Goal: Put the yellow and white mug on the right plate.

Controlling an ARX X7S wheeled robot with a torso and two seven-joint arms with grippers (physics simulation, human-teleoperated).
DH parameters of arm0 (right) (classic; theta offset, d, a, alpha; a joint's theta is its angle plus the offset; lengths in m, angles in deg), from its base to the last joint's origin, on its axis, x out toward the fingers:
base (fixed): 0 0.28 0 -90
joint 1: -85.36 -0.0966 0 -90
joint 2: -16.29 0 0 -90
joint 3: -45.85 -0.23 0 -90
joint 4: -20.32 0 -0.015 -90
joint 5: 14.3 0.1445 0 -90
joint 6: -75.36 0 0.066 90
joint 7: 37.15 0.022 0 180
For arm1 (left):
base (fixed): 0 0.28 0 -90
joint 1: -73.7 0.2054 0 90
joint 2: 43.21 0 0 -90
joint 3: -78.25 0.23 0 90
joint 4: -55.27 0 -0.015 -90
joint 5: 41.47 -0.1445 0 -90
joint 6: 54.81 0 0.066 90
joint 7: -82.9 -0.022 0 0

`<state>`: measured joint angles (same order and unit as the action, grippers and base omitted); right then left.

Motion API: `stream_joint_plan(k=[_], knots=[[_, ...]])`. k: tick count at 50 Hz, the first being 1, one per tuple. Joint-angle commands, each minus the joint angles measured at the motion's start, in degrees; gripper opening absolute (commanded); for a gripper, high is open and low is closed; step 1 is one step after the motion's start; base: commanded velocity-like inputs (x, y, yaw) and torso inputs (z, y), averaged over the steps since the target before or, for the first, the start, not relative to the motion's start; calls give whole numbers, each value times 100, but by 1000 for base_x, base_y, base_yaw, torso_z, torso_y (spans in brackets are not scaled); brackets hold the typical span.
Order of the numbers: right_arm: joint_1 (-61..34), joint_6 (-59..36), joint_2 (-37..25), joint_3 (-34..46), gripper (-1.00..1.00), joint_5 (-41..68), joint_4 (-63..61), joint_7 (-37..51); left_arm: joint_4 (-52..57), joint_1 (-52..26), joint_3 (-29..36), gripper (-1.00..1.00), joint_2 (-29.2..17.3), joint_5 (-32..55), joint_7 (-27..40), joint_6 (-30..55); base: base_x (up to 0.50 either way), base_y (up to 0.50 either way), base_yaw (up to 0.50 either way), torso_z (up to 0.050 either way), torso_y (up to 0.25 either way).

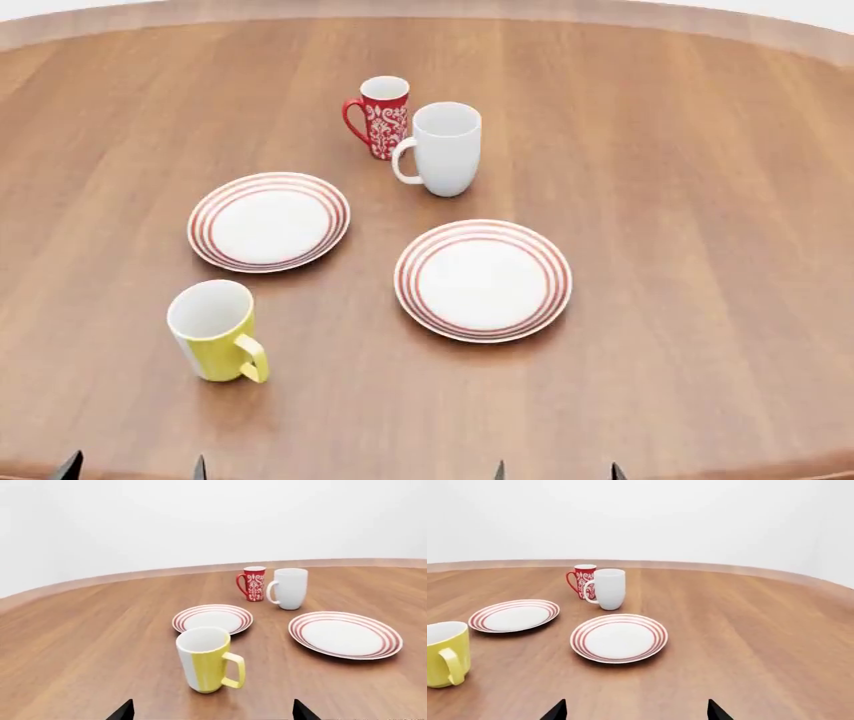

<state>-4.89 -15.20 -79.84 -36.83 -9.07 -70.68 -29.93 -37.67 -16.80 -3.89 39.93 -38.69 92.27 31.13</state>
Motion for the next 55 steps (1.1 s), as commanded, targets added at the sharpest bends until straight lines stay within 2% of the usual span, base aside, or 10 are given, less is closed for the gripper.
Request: stream_joint_plan(k=[1, 29, 48, 55], knots=[[-9, 20, 20, -113, 100, 34, -52, -8, -4, 10, -3, 100, 24, -108, -59, -82, 0, 0, 0, 0, 0], [-44, 38, -156, 195, 100, -206, -17, 253, -6, 17, 215, 100, -131, -72, 11, -193, 0, 452, 0, 0, 0], [-34, 110, -243, 308, 100, -98, -74, 254, 14, 10, 292, 100, -199, -4, 77, -173, 0, 3, 0, 0, 0], [-8, 244, -272, 320, 100, -20, -79, 237, 4, -5, 305, 100, -224, 23, 107, -182, 419, 0, 0, 0, 0]])
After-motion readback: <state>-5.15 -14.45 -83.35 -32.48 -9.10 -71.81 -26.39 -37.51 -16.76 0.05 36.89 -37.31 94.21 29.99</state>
